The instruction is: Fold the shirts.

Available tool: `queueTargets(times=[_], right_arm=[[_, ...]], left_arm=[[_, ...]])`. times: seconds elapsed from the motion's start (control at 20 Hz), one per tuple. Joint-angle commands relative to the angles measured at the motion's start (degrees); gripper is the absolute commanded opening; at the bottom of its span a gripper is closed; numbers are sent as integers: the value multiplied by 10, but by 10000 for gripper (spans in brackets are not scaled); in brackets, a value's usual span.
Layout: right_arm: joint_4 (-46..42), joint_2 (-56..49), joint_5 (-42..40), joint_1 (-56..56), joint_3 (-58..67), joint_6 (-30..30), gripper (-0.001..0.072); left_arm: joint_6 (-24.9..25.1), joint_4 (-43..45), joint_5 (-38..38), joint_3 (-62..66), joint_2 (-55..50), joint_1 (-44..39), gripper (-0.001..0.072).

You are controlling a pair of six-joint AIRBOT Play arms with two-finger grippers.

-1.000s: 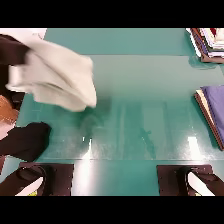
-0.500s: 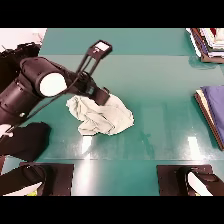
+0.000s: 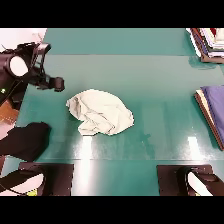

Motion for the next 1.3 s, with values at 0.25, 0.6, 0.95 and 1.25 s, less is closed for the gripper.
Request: queueTargets(times=[0.25, 0.6, 0.95, 1.25], right_arm=[[0, 0, 10, 0, 0, 11, 16], [-50, -24, 85, -3, 0, 11, 16], [-48, -115, 164, 13, -173, 11, 16], [31, -191, -1, 148, -447, -48, 433]], left_arm=[[108, -214, 91, -125, -94, 80, 540], [127, -317, 115, -123, -130, 80, 36], [128, -296, 82, -23, -79, 80, 27], [128, -277, 72, 17, -30, 80, 27]])
